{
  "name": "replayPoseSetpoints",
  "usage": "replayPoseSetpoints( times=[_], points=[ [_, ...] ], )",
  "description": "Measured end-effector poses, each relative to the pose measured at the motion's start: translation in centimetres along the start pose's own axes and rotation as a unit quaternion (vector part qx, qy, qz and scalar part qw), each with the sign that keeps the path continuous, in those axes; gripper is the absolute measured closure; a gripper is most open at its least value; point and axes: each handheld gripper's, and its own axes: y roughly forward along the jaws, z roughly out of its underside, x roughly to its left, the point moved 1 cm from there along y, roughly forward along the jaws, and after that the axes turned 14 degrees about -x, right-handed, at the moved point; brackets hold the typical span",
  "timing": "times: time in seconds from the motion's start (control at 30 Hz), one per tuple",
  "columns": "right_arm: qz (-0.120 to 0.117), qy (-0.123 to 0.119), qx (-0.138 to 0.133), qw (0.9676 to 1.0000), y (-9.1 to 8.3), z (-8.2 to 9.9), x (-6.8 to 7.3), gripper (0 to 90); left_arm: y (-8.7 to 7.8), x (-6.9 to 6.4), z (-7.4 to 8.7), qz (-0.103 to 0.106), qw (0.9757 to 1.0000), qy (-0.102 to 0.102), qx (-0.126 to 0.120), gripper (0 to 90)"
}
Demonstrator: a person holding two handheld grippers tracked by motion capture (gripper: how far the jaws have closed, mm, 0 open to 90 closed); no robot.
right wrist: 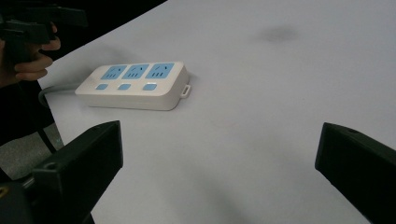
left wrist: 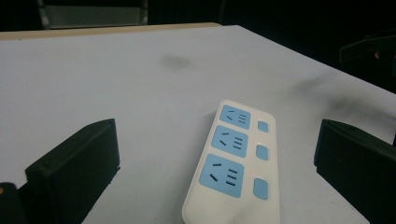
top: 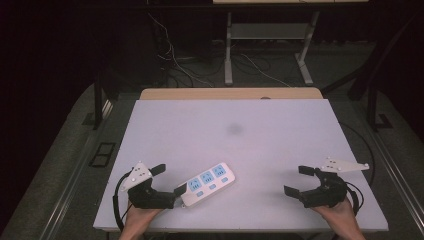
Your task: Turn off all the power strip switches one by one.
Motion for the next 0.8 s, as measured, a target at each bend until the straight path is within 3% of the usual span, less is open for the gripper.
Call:
replayPoseSetpoints(
  times=[0.8],
  points=[
    [-0.001,0.001,0.008,1.0,-0.02,0.23,-0.29,0.6,-0.4,-0.14,-0.19,0.005,0.9999,-0.011,-0.005,0.0]
  ],
)
